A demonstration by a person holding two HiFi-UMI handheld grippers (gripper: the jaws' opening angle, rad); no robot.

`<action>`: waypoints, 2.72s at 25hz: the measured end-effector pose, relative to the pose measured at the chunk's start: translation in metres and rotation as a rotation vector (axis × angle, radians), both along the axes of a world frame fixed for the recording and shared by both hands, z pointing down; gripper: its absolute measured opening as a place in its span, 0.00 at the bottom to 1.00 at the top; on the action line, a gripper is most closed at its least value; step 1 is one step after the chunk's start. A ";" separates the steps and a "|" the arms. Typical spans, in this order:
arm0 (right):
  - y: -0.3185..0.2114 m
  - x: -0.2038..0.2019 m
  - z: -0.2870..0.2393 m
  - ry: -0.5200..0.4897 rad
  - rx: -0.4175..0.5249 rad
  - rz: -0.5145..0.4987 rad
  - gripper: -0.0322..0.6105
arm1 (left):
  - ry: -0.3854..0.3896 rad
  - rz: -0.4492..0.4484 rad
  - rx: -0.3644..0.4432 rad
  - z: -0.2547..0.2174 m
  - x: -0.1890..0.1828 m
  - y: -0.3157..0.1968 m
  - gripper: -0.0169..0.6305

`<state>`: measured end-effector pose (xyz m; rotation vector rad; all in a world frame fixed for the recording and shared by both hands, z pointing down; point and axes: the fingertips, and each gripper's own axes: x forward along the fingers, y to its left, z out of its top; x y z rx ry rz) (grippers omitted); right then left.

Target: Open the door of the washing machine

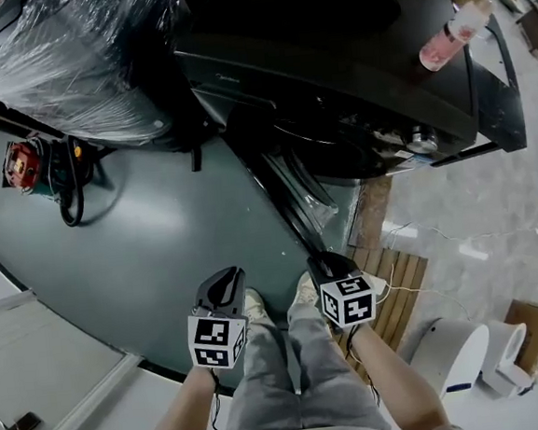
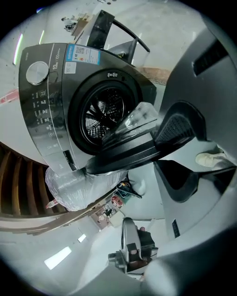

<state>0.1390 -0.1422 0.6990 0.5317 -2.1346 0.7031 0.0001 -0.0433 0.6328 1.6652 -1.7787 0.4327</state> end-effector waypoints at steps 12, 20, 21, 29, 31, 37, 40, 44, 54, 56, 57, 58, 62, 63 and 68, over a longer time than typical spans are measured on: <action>0.117 -0.071 0.012 0.107 -0.020 -0.168 0.27 | 0.026 -0.148 -0.035 0.021 -0.056 0.108 0.10; 0.162 -0.125 0.016 0.083 -0.060 -0.064 0.26 | 0.039 -0.281 -0.040 0.024 -0.098 0.181 0.10; 0.167 -0.132 0.016 0.076 -0.064 -0.052 0.26 | 0.038 -0.294 -0.038 0.024 -0.104 0.189 0.10; 0.204 -0.189 0.028 0.053 -0.118 -0.035 0.24 | 0.036 -0.450 -0.031 0.043 -0.145 0.238 0.10; 0.213 -0.205 0.032 0.045 -0.132 -0.015 0.24 | 0.030 -0.471 -0.020 0.047 -0.157 0.243 0.10; 0.231 -0.251 0.036 0.030 -0.206 0.041 0.25 | 0.023 -0.533 0.001 0.046 -0.189 0.248 0.10; 0.241 -0.277 0.039 0.015 -0.233 0.028 0.26 | 0.018 -0.555 0.014 0.049 -0.205 0.249 0.10; 0.249 -0.312 0.045 -0.010 -0.242 0.021 0.27 | 0.028 -0.609 0.017 0.057 -0.228 0.254 0.10; 0.254 -0.401 0.052 -0.059 -0.282 0.117 0.26 | 0.027 -0.669 -0.031 0.072 -0.286 0.274 0.10; 0.255 -0.417 0.052 -0.079 -0.282 0.113 0.25 | 0.025 -0.685 -0.011 0.071 -0.299 0.274 0.10; 0.255 -0.424 0.052 -0.089 -0.280 0.118 0.25 | 0.021 -0.691 -0.004 0.071 -0.305 0.274 0.10; 0.255 -0.431 0.052 -0.098 -0.277 0.126 0.25 | 0.018 -0.696 0.001 0.071 -0.311 0.274 0.10; 0.254 -0.451 0.051 -0.126 -0.258 0.130 0.24 | 0.025 -0.706 0.007 0.073 -0.327 0.272 0.10; 0.254 -0.455 0.050 -0.132 -0.256 0.121 0.24 | 0.025 -0.703 0.005 0.073 -0.329 0.272 0.10; 0.253 -0.469 0.052 -0.145 -0.253 0.086 0.22 | 0.026 -0.695 0.000 0.078 -0.332 0.269 0.10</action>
